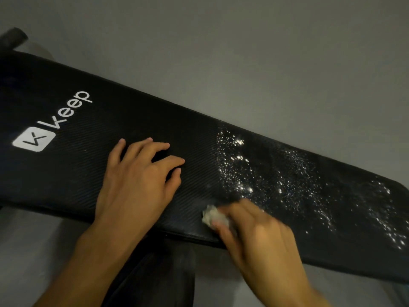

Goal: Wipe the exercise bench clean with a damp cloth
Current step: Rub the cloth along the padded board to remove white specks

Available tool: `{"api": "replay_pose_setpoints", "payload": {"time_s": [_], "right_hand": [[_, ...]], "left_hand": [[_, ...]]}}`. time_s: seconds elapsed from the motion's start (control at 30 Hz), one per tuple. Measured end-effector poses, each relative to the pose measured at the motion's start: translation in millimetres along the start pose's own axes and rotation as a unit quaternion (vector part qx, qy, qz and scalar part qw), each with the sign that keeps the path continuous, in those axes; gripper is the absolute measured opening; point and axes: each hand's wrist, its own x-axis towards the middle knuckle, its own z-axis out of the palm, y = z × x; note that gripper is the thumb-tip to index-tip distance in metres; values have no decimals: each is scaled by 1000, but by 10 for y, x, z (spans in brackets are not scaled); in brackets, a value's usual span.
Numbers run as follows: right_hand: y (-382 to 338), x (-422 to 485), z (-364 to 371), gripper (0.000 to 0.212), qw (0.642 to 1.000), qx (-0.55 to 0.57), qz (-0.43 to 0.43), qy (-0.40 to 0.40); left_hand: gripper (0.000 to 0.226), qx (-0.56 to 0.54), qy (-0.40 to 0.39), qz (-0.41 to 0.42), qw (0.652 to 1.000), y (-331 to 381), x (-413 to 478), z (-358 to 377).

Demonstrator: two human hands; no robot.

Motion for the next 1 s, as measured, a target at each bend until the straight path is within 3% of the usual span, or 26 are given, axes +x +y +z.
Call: {"api": "replay_pose_setpoints", "payload": {"time_s": [0.27, 0.53, 0.7, 1.0], "right_hand": [[-11, -106, 18, 25, 998, 57, 1, -28], [-50, 411, 115, 22, 1000, 9, 20, 22], [-89, 10, 63, 27, 999, 25, 28, -19], [-49, 288, 91, 20, 999, 36, 31, -11]], "left_hand": [[33, 1, -33, -22, 999, 294, 15, 101], [45, 12, -47, 4, 999, 214, -9, 78], [49, 16, -70, 23, 997, 205, -1, 59], [51, 28, -72, 24, 997, 192, 4, 80]]}}
